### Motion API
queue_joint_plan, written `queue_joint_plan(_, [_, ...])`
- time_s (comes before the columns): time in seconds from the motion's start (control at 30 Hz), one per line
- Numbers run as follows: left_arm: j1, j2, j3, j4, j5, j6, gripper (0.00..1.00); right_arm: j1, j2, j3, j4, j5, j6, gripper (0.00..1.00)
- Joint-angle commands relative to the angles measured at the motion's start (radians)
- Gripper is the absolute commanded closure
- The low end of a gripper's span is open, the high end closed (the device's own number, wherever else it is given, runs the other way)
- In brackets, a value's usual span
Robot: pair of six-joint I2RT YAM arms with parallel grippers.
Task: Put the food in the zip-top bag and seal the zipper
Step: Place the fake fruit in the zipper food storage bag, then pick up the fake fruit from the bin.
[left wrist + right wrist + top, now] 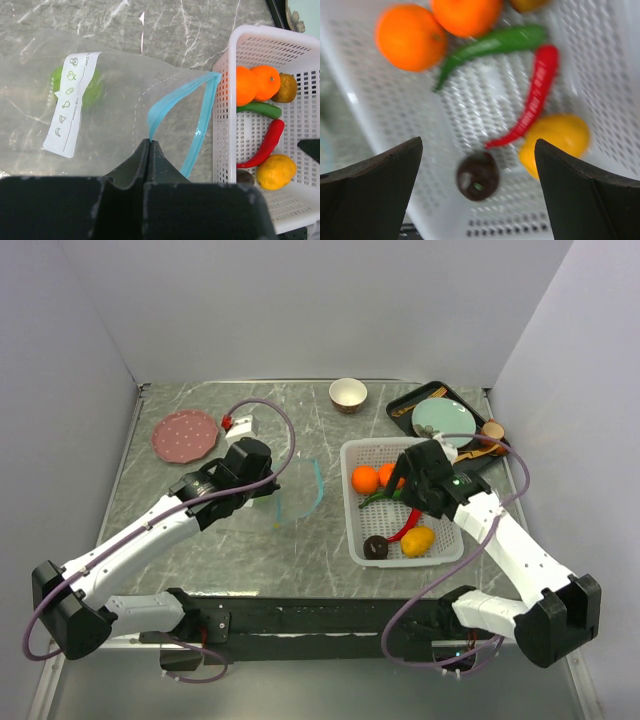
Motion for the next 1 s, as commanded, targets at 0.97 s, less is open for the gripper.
queue_joint_plan(0.97, [0.020,0.020,0.006,0.030,0.037,0.033,0.99,-0.055,0.130,-0.225,0.021,0.014,0.178,0.22])
